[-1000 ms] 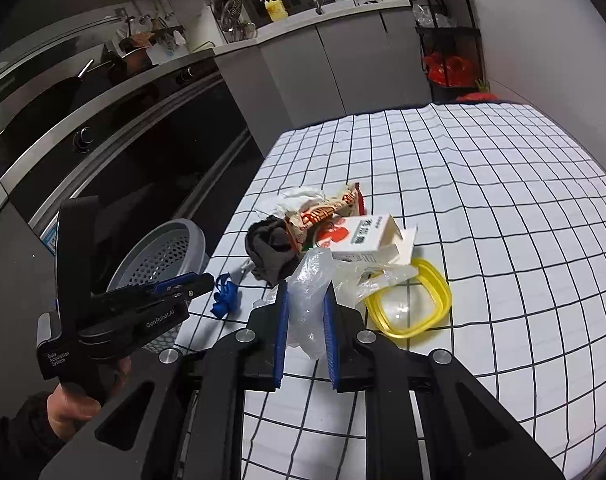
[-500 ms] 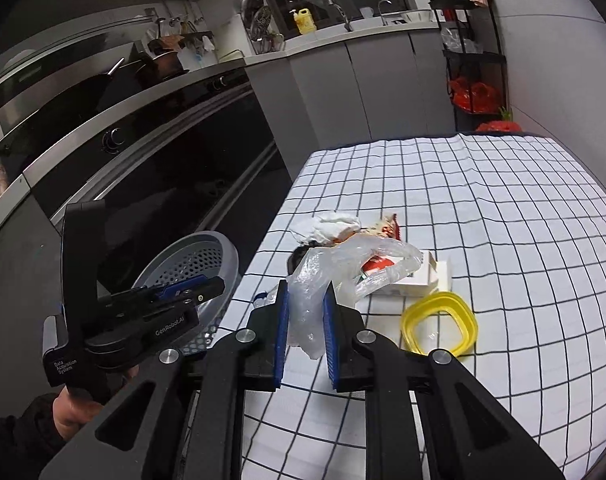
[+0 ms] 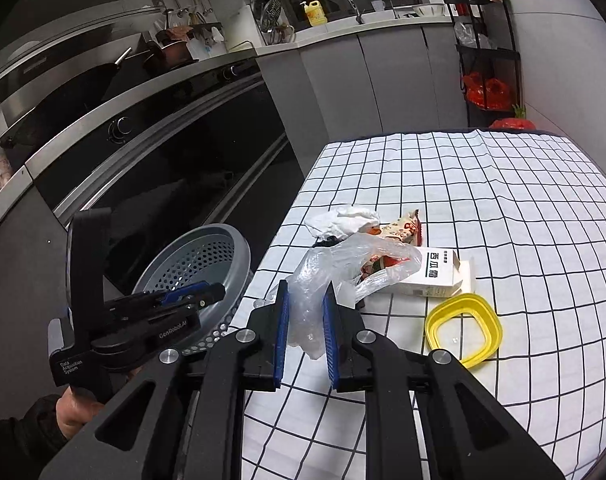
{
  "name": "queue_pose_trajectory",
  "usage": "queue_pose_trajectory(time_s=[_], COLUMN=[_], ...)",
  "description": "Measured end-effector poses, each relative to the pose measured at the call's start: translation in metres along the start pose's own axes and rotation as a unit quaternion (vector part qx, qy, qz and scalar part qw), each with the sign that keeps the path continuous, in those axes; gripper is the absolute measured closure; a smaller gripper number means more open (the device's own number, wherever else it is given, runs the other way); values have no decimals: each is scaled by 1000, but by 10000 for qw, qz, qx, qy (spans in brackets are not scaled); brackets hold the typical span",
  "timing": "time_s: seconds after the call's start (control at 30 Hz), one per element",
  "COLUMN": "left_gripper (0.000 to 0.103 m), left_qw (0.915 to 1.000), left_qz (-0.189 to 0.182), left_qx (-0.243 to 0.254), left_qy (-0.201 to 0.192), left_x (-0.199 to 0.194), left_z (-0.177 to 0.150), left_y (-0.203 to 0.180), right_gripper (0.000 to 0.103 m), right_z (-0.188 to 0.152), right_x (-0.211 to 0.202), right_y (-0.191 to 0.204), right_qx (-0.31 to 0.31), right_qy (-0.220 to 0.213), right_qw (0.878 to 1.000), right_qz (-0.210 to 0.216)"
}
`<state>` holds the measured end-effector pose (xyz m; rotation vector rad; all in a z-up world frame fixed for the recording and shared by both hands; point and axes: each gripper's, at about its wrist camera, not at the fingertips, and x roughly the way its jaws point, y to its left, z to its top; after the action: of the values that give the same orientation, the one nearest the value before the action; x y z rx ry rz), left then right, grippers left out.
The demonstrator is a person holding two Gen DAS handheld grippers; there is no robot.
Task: Collect trash
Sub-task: 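Grasp the blue ribbon with the left gripper while the right gripper holds the bag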
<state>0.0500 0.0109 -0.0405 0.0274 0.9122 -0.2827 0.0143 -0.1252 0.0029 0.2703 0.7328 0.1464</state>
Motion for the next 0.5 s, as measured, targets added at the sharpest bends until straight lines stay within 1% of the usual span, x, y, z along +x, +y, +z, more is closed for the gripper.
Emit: queue_pose_trajectory(time_s=[0.07, 0.13, 0.5], left_gripper=[60, 50, 47], left_qw=[10000, 9999, 9980], left_qz=[-27, -35, -218], left_qx=[41, 83, 177], left_qy=[32, 46, 572], left_x=[5, 9, 50], left_z=[-3, -5, -15], left_y=[-5, -9, -30], right_gripper=[87, 87, 87], right_z=[0, -1, -4], right_x=[0, 1, 3], right_y=[-2, -4, -16], right_qx=[25, 53, 169], right_qy=[-5, -9, 20], right_qw=[10000, 10000, 9999], right_qz=[-20, -28, -14])
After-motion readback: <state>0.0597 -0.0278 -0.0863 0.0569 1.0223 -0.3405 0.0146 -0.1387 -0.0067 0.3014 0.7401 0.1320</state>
